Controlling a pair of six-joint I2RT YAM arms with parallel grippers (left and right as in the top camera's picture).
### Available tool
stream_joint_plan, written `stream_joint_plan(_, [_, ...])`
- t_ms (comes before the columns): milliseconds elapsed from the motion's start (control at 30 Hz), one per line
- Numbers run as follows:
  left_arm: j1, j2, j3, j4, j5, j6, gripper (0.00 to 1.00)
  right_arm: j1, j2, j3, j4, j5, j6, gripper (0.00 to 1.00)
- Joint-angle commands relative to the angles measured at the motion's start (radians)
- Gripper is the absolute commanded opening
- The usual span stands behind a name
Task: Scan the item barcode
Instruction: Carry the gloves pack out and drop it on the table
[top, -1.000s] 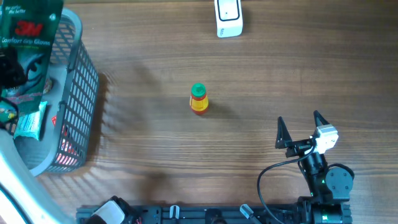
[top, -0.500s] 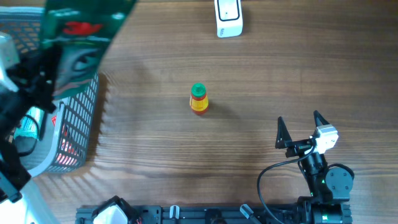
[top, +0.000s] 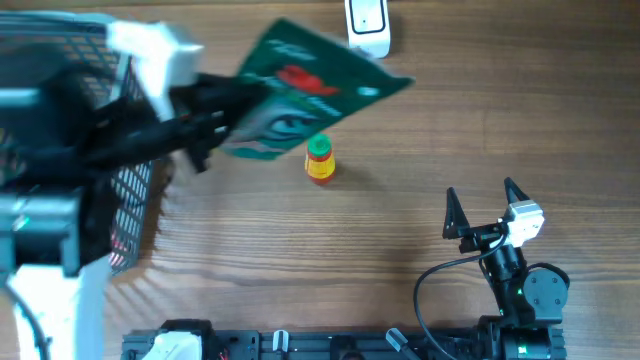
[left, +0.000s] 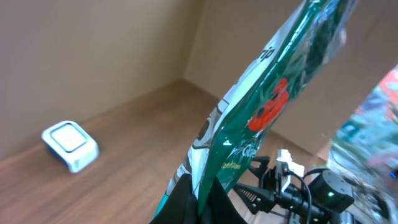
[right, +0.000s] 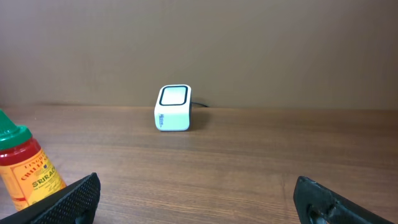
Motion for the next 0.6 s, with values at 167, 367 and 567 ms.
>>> stream_joint_plan(167, [-0.386, 0.230, -0.002, 0.217, -0.490, -0.393, 0.04, 0.005, -0.010, -0.001, 0.003, 0.013, -0.009, 1.00])
stream_joint_plan(367, [-0.537, 0.405, -0.002, 0.292, -0.684, -0.660, 0.04, 0.005, -0.010, -0.001, 0.003, 0.013, -0.009, 1.00])
stream_joint_plan(567, [-0.624, 0.584, -0.002, 0.290, -0.859, -0.866, 0.04, 0.005, -0.010, -0.001, 0.003, 0.013, -0.009, 1.00])
